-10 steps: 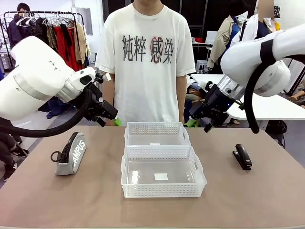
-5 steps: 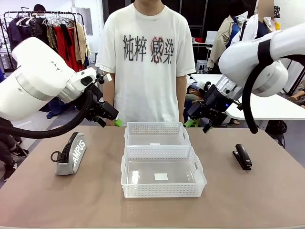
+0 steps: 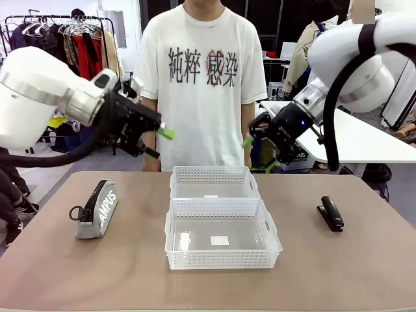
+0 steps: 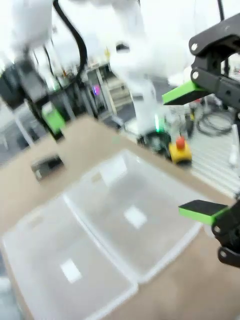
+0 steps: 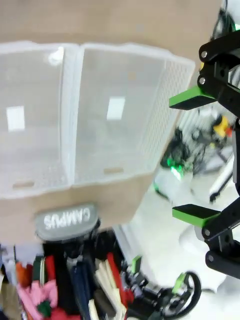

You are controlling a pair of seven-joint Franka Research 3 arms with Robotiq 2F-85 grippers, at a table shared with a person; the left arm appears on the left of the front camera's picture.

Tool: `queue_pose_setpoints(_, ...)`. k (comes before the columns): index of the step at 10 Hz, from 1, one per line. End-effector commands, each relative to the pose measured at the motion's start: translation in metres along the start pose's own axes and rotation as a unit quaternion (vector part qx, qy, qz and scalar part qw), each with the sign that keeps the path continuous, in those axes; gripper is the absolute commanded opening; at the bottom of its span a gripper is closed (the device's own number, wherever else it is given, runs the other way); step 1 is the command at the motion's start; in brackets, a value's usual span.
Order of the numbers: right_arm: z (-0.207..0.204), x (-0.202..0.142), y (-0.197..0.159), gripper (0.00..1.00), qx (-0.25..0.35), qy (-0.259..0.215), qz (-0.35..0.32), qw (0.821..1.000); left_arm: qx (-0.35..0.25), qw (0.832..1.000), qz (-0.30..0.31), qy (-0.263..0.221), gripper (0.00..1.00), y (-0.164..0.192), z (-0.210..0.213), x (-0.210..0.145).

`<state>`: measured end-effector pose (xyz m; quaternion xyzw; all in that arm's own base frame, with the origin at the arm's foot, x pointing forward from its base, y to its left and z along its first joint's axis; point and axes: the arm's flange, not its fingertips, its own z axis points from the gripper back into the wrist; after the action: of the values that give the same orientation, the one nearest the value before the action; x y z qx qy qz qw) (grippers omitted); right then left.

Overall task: Distribute items into two baskets.
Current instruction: Pick up the Pencil pouch that the person points to.

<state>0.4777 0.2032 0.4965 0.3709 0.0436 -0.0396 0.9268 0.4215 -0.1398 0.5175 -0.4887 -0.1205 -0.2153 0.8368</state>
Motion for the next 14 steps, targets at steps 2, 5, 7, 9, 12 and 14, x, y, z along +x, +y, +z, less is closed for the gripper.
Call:
queue_pose_setpoints(2, 0.029, 0.021, 0.029, 1.0, 0.128, -0.008, -0.094, 0.987, -0.116, 0.992, 0.0, -0.046, 1.0, -0.009, 0.025, 0.008)
queue_pose_setpoints(5, 0.065, 0.05, 0.05, 1.0, 0.213, 0.02, -0.155, 0.964, -0.195, 0.979, 0.008, -0.065, 1.0, -0.017, 0.052, 0.016)
queue_pose_setpoints(7, 0.086, 0.071, 0.048, 1.0, 0.255, 0.052, -0.155, 0.953, -0.228, 0.97, 0.023, -0.078, 1.0, -0.01, 0.063, 0.019)
queue_pose_setpoints(9, 0.097, 0.089, 0.04, 1.0, 0.271, 0.087, -0.149, 0.947, -0.242, 0.966, 0.024, -0.084, 1.0, -0.007, 0.068, 0.018)
queue_pose_setpoints(12, 0.102, 0.092, 0.022, 1.0, 0.274, 0.123, -0.038, 0.953, -0.235, 0.968, 0.032, -0.082, 1.0, -0.003, 0.068, 0.015)
queue_pose_setpoints(14, 0.099, 0.093, 0.025, 1.0, 0.276, 0.114, -0.098, 0.949, -0.235, 0.968, 0.032, -0.082, 1.0, -0.003, 0.068, 0.015)
